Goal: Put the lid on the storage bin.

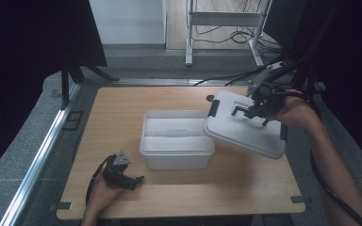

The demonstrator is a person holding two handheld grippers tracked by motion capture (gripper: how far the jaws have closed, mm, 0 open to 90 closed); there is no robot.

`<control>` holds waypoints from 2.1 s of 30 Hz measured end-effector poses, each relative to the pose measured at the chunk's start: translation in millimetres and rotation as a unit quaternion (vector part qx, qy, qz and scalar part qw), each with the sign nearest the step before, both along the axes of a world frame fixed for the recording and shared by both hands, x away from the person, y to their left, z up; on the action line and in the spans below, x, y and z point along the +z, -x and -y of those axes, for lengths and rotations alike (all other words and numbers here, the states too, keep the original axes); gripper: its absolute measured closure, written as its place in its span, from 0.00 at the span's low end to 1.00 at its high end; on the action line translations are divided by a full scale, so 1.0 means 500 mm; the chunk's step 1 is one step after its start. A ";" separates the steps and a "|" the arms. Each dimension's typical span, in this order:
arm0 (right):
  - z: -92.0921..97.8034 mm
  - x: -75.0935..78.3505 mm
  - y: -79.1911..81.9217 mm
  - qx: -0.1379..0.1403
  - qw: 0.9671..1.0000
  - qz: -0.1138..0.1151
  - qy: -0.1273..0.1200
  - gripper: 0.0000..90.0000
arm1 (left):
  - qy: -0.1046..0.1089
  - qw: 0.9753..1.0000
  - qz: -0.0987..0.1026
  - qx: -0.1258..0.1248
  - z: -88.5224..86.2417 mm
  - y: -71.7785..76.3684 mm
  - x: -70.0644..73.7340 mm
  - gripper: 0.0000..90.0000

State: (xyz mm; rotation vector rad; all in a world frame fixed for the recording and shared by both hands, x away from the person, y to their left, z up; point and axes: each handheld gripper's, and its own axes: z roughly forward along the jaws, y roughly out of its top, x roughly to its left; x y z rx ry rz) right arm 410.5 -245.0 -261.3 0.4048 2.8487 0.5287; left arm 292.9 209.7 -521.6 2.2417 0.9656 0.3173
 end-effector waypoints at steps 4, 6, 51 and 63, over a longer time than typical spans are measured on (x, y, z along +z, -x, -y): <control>-0.055 0.007 -0.002 0.032 0.999 -0.001 0.000 0.93 | 0.000 1.000 0.000 0.000 0.000 0.000 0.000 0.00; -0.085 0.006 -0.005 0.050 0.999 0.000 0.003 0.93 | 0.000 1.000 0.001 0.000 0.000 0.000 0.000 0.00; -0.424 -0.129 -0.032 0.146 0.989 -0.019 0.024 0.69 | -0.001 1.000 0.000 -0.005 0.001 0.002 0.000 0.00; -0.346 -0.100 -0.022 0.103 0.994 0.013 -0.038 0.34 | 0.000 1.000 -0.001 -0.005 0.001 0.002 0.000 0.00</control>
